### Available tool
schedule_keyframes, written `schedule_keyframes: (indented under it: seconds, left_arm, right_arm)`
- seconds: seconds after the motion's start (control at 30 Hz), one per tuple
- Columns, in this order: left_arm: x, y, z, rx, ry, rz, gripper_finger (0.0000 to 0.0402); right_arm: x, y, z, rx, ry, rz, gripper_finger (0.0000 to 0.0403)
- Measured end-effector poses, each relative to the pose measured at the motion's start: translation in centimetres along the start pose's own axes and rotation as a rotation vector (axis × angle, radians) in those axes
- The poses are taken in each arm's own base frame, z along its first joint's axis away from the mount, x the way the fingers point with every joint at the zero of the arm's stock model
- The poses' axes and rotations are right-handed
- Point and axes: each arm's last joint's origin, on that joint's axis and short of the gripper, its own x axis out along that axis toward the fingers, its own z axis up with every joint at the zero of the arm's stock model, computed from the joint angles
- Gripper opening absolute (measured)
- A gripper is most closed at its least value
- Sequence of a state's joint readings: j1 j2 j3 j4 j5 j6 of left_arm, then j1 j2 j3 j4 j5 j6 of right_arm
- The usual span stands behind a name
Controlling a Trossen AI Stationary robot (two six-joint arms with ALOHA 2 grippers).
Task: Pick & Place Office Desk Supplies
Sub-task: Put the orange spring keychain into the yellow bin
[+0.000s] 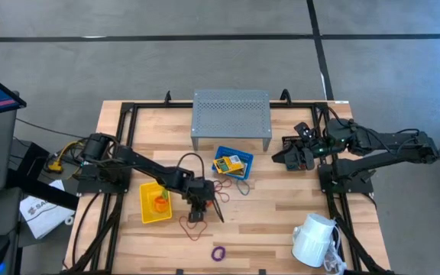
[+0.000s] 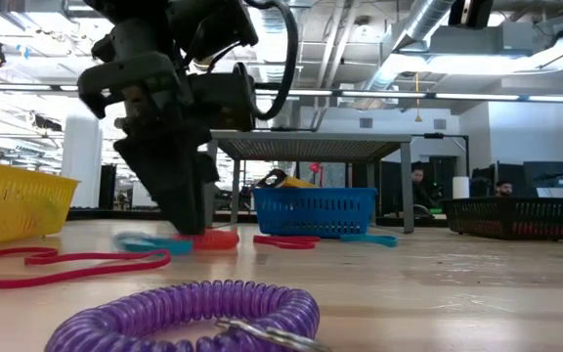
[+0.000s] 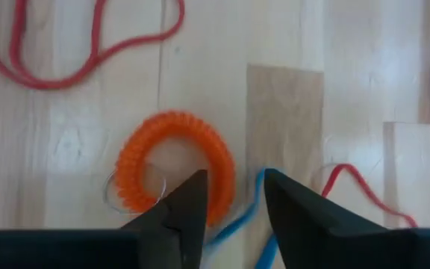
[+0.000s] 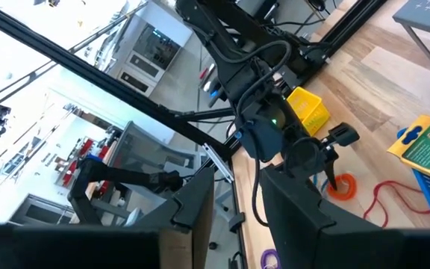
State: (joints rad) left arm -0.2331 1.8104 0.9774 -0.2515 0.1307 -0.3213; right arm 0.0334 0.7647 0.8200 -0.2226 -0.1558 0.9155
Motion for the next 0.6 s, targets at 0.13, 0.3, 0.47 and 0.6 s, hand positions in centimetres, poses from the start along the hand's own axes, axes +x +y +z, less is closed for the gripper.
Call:
schedule_keyframes:
  seconds: [0.13, 0.3, 0.47, 0.6]
  left_arm:
    - [-0.48, 0.11, 0.33, -0.012, -0.026, -0.004, 0.0144]
    - [-0.65, 0.49, 0.74, -0.021, -0.055, -0.006, 0.0148]
    - [-0.48, 0.51, 0.77, -0.013, -0.06, 0.001, 0.0146]
    - [-0.49, 0.5, 0.85, 0.018, -0.069, 0.003, 0.0145]
  right_arm:
    - [0.0, 0.0, 0.0, 0.002, 0.0, 0.0, 0.0111]
    - [0.0, -0.01, 0.01, 0.003, -0.001, 0.0, 0.0111]
    - [0.0, 0.0, 0.01, 0.005, -0.001, 0.0, 0.0111]
    - [0.0, 0.0, 0.02, 0.005, -0.001, 0.0, 0.0111]
